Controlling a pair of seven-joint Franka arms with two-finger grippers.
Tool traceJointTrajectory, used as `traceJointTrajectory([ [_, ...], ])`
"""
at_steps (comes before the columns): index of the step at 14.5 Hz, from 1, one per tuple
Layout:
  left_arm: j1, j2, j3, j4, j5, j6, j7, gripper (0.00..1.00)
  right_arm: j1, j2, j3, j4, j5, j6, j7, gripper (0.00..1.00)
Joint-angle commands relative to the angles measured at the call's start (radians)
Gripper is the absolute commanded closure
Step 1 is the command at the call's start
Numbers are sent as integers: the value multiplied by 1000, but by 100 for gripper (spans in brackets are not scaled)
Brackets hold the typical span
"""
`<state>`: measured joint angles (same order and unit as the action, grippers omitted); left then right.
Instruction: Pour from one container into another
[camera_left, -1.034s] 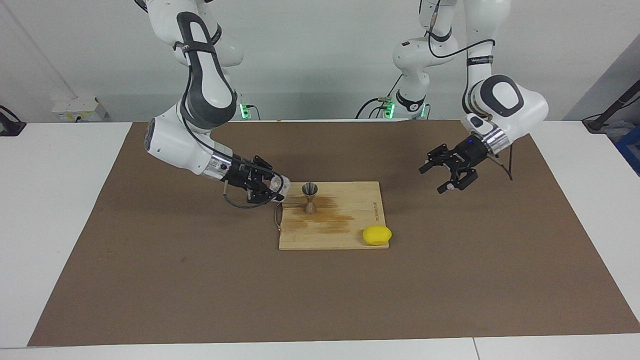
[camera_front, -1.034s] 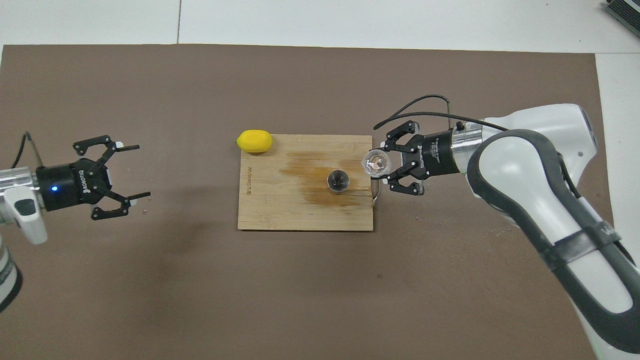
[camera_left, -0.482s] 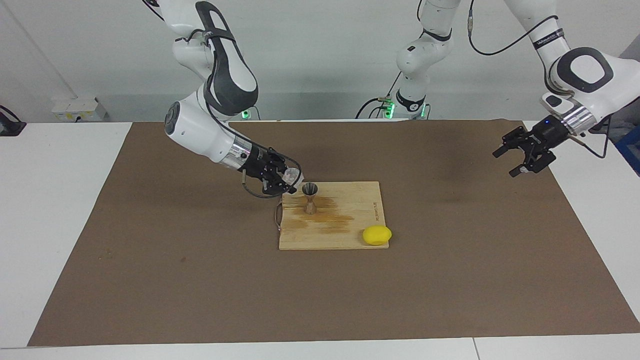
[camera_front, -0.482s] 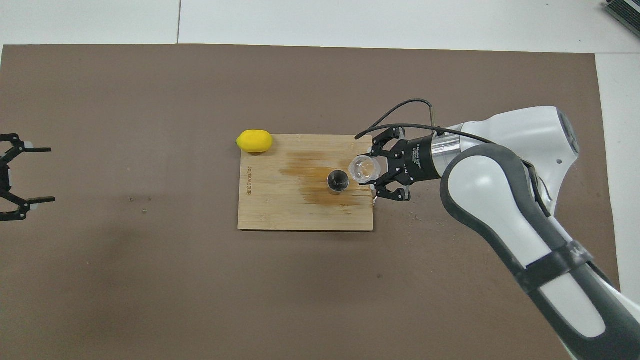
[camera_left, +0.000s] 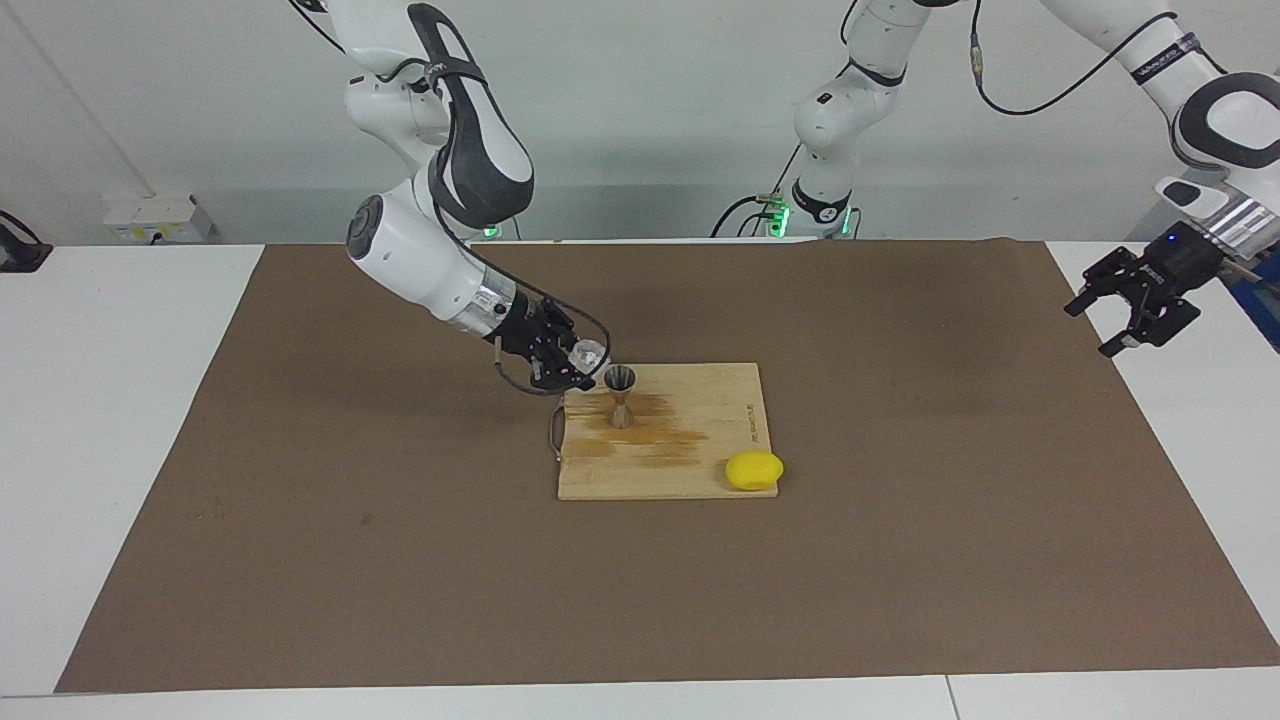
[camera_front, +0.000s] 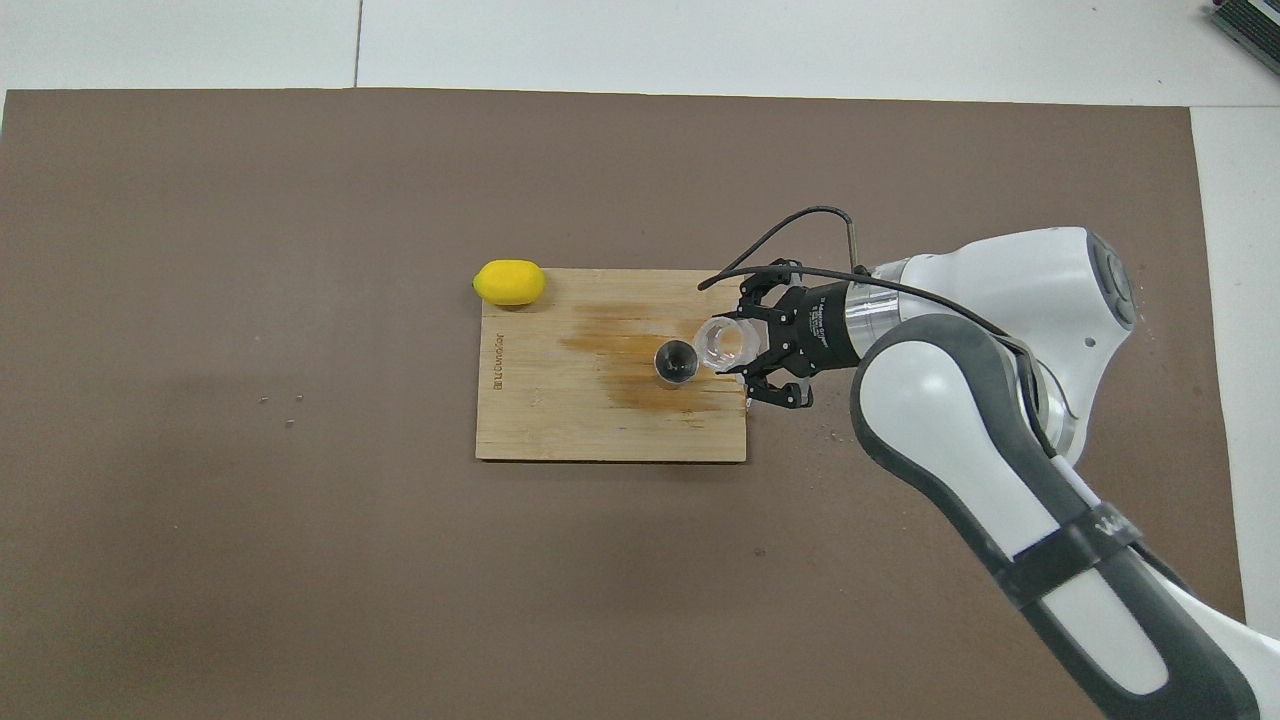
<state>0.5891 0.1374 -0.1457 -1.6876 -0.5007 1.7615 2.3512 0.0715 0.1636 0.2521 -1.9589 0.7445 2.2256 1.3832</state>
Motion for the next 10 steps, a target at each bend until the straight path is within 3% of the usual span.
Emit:
traceJointTrajectory([
  [1,3,25,-5,98,98,-19,-105,0,14,-33,-2,-31,-53,64,77,100],
  [4,-28,-63,-20,111,263,15,-406,0,36,-32,-2,-29,-89,72,112,100],
  [6,-74,-84,-18,112,349,30,-553,0,42,-32,-2,-29,-134,72,140,100],
  [10,-107,-91,-20,103,357,7,-751,0,48,-32,-2,-29,-198,69,165,100],
])
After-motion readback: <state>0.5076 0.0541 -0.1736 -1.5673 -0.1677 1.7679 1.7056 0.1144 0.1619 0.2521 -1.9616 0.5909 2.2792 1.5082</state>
